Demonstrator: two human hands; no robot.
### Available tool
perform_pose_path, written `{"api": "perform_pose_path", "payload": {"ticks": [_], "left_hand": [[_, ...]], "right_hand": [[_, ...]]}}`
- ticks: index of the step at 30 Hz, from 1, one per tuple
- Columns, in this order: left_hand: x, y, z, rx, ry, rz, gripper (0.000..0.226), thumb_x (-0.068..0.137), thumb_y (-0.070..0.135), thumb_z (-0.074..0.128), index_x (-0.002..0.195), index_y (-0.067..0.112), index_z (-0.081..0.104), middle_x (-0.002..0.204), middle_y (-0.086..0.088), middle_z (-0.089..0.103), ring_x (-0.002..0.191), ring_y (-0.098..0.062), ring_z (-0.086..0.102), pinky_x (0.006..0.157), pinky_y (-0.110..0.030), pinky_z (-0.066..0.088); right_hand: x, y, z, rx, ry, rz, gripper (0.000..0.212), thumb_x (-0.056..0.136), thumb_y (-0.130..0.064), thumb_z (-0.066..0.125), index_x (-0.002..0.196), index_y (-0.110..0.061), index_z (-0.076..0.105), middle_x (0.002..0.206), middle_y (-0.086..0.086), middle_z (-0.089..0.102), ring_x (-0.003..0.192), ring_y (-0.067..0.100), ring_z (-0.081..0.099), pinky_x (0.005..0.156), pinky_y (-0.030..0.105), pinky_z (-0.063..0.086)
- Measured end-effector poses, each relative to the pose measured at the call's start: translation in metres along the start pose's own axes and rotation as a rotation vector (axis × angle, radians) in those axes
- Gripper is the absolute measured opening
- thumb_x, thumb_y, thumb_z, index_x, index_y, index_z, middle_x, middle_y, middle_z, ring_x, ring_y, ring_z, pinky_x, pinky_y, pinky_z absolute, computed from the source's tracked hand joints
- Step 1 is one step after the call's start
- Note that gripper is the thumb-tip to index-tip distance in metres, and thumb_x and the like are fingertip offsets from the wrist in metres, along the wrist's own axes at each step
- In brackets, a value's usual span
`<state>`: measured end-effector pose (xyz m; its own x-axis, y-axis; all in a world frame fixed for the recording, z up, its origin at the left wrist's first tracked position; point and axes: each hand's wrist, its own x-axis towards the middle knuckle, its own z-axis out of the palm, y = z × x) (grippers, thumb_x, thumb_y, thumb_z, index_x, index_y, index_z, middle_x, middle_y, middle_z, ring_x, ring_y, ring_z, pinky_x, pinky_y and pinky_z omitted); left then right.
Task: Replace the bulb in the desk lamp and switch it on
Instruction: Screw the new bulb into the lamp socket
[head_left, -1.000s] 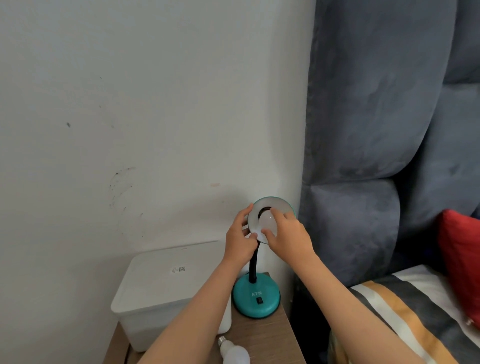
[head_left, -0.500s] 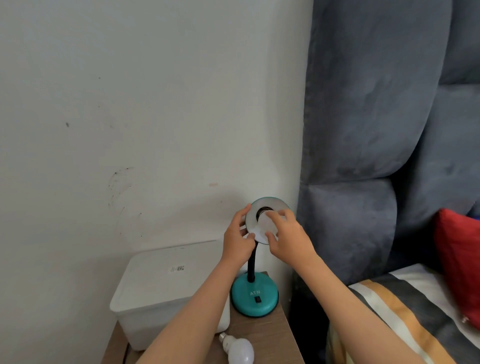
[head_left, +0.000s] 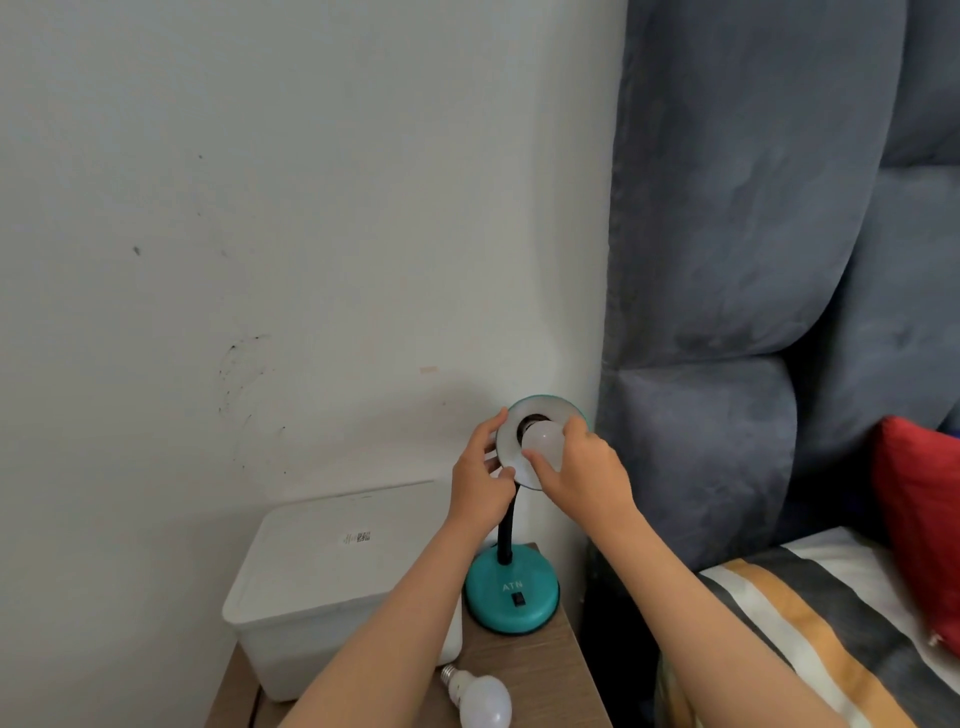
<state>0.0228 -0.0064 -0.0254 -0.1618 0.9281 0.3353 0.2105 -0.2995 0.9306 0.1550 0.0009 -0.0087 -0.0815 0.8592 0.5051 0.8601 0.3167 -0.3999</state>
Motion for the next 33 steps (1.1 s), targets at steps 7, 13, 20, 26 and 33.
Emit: {"api": "perform_pose_path", "payload": {"ticks": [7,13,20,26,33], "left_hand": [[0.0,0.0,-0.001,-0.022,-0.002,-0.005,0.07,0.081,-0.014,0.049,0.125,0.039,0.047,0.108,0.008,0.06,0.098,-0.015,0.065,0.079,-0.016,0.054],[0.0,0.002,0.001,-0.009,0.003,0.002,0.07,0.08,-0.013,0.05,0.122,0.043,0.046,0.114,0.0,0.06,0.102,-0.019,0.064,0.09,-0.031,0.054],[-0.001,0.002,-0.002,-0.026,-0.011,0.003,0.067,0.082,-0.012,0.051,0.122,0.042,0.046,0.106,0.007,0.06,0.1,-0.02,0.065,0.089,-0.03,0.054],[0.0,0.002,-0.002,-0.026,-0.002,0.003,0.068,0.081,-0.013,0.052,0.121,0.042,0.046,0.109,0.002,0.06,0.101,-0.018,0.064,0.089,-0.027,0.054],[-0.001,0.002,-0.003,-0.021,-0.018,-0.002,0.069,0.081,-0.015,0.05,0.124,0.039,0.047,0.104,0.012,0.06,0.098,-0.018,0.066,0.082,-0.023,0.055]], "right_hand": [[-0.002,0.003,-0.001,-0.005,-0.063,-0.136,0.05,0.088,-0.031,0.059,0.133,-0.021,0.041,0.134,0.014,0.041,0.094,0.032,0.062,0.071,0.032,0.051],[0.003,0.004,-0.001,-0.047,0.01,-0.036,0.053,0.085,-0.045,0.059,0.128,-0.017,0.046,0.117,0.01,0.059,0.089,0.029,0.064,0.067,0.035,0.053],[0.005,0.008,0.0,-0.063,-0.034,-0.095,0.054,0.083,-0.042,0.062,0.132,-0.028,0.044,0.129,0.003,0.052,0.09,0.024,0.064,0.067,0.033,0.054],[0.002,0.002,0.005,-0.044,-0.001,-0.021,0.059,0.083,-0.046,0.061,0.133,-0.02,0.042,0.132,0.007,0.049,0.094,0.029,0.064,0.069,0.035,0.051],[0.005,0.011,0.01,-0.03,-0.037,-0.148,0.056,0.084,-0.03,0.064,0.135,-0.032,0.041,0.139,-0.003,0.045,0.096,0.022,0.063,0.069,0.031,0.054]]}}
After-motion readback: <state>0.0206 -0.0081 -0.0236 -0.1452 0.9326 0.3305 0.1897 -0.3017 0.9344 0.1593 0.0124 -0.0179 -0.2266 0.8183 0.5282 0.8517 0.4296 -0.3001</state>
